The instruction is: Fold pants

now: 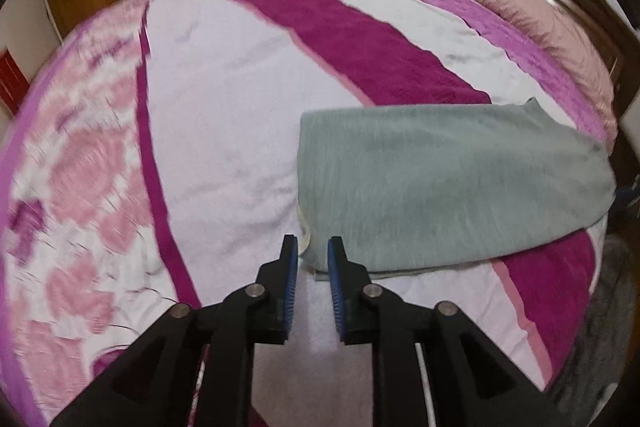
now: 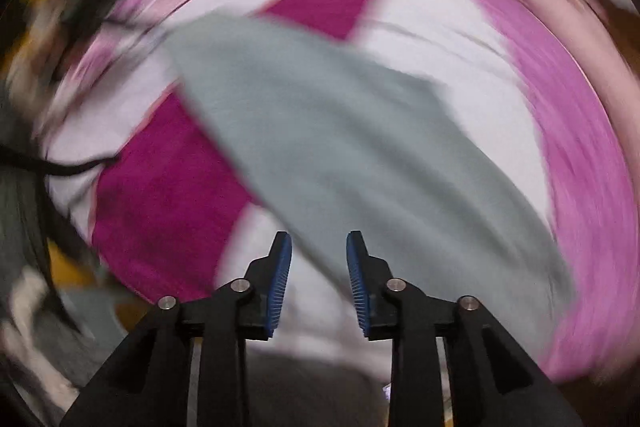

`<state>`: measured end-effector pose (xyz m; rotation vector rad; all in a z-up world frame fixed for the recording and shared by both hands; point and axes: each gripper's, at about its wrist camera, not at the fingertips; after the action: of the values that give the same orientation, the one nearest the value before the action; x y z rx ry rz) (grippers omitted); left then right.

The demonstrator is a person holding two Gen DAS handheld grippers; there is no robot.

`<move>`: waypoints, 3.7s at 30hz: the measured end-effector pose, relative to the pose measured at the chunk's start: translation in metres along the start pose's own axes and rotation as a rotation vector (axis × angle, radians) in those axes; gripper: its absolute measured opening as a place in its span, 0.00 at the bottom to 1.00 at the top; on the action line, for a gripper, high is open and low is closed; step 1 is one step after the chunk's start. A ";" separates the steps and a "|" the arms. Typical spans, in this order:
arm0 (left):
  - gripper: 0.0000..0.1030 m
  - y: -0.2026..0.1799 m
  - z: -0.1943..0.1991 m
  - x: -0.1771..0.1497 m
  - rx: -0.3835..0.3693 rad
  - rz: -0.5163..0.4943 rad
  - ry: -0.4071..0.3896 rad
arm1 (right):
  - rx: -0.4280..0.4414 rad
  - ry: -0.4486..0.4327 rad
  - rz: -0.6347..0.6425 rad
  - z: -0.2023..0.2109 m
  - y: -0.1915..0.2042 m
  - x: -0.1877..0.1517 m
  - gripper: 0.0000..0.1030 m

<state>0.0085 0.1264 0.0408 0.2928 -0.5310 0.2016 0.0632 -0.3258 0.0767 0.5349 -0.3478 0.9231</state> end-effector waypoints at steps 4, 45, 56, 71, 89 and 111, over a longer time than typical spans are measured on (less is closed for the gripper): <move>0.35 -0.035 0.015 0.010 -0.015 -0.043 -0.044 | -0.006 -0.125 -0.378 0.051 -0.096 -0.055 0.28; 0.36 -0.173 0.013 0.039 0.048 -0.080 -0.013 | -0.035 -0.209 -0.339 0.107 -0.160 -0.070 0.29; 0.26 -0.246 -0.016 0.089 -0.116 -0.130 -0.079 | 0.227 -0.275 -0.314 0.016 -0.093 0.056 0.05; 0.24 -0.230 -0.049 0.071 -0.134 -0.151 -0.045 | 0.234 -0.303 -0.465 -0.145 -0.059 0.117 0.00; 0.24 -0.189 -0.053 0.092 -0.179 -0.062 -0.010 | 0.294 -0.343 -0.486 -0.134 -0.082 0.127 0.00; 0.24 -0.234 -0.047 0.092 -0.156 -0.105 -0.031 | 0.268 -0.409 -0.575 -0.105 -0.107 0.083 0.00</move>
<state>0.1699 -0.0676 -0.0018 0.1717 -0.5569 0.0540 0.2048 -0.2629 0.0019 1.0135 -0.4091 0.2955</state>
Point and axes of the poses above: each gripper's, at about its wrist camera, not at the fingertips, and z roughly against the way its jaws point, y to its left, x to its top, and after that the axes turned 14 degrees about x, right-handed
